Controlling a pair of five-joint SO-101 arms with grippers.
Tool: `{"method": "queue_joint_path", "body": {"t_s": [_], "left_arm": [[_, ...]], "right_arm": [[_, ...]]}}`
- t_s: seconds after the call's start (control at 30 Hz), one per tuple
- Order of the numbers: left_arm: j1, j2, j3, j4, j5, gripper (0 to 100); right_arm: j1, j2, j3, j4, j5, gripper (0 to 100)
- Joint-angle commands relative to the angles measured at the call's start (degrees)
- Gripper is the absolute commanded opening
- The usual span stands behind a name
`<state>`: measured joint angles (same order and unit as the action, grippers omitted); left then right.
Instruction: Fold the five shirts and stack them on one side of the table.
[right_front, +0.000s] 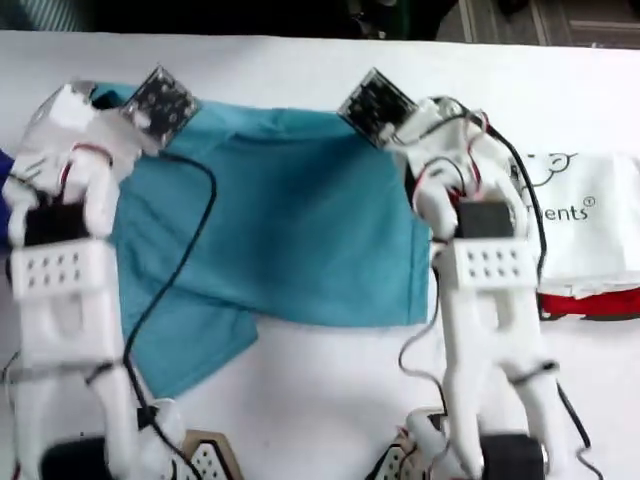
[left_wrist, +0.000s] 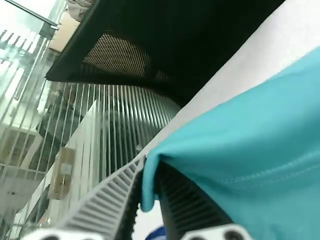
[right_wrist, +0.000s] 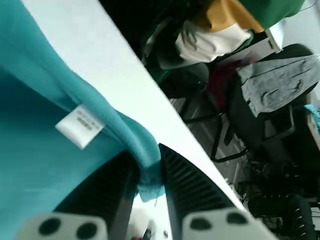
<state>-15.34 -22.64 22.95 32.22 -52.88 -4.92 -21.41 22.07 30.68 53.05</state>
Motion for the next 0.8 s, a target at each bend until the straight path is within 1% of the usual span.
{"method": "queue_joint_path", "body": {"t_s": [0.0, 0.13, 0.2, 0.3, 0.43, 0.57, 0.63, 0.77], "left_arm": [[1.36, 11.30, -11.52, -3.52, 0.09, 2], [2.51, 24.92, -25.49, -2.55, -0.09, 2], [3.30, 30.73, -32.18, -0.26, -0.26, 2], [4.35, 38.02, -42.11, 5.45, -0.26, 2], [5.05, 45.14, -53.10, 14.15, 0.09, 2], [5.14, 49.36, -60.75, 23.56, 0.09, 2], [5.05, 50.24, -63.30, 28.92, 0.09, 2], [4.70, 50.42, -66.81, 41.85, 0.09, 2]], "right_arm": [[-0.04, 5.67, -5.80, -7.87, -0.44, 1.9], [-0.31, 14.29, -10.64, -13.85, -0.44, 1.9], [-0.31, 18.68, -13.80, -16.48, -0.44, 1.9], [-0.31, 25.19, -19.69, -18.59, -0.44, 1.9], [-0.40, 32.13, -27.16, -18.15, -0.44, 1.9], [-0.40, 35.82, -29.27, -17.89, -0.44, 1.9], [-0.40, 35.82, -29.10, -14.73, -0.44, 1.9], [0.13, 34.77, -29.45, -3.74, -0.44, 1.9]]}}
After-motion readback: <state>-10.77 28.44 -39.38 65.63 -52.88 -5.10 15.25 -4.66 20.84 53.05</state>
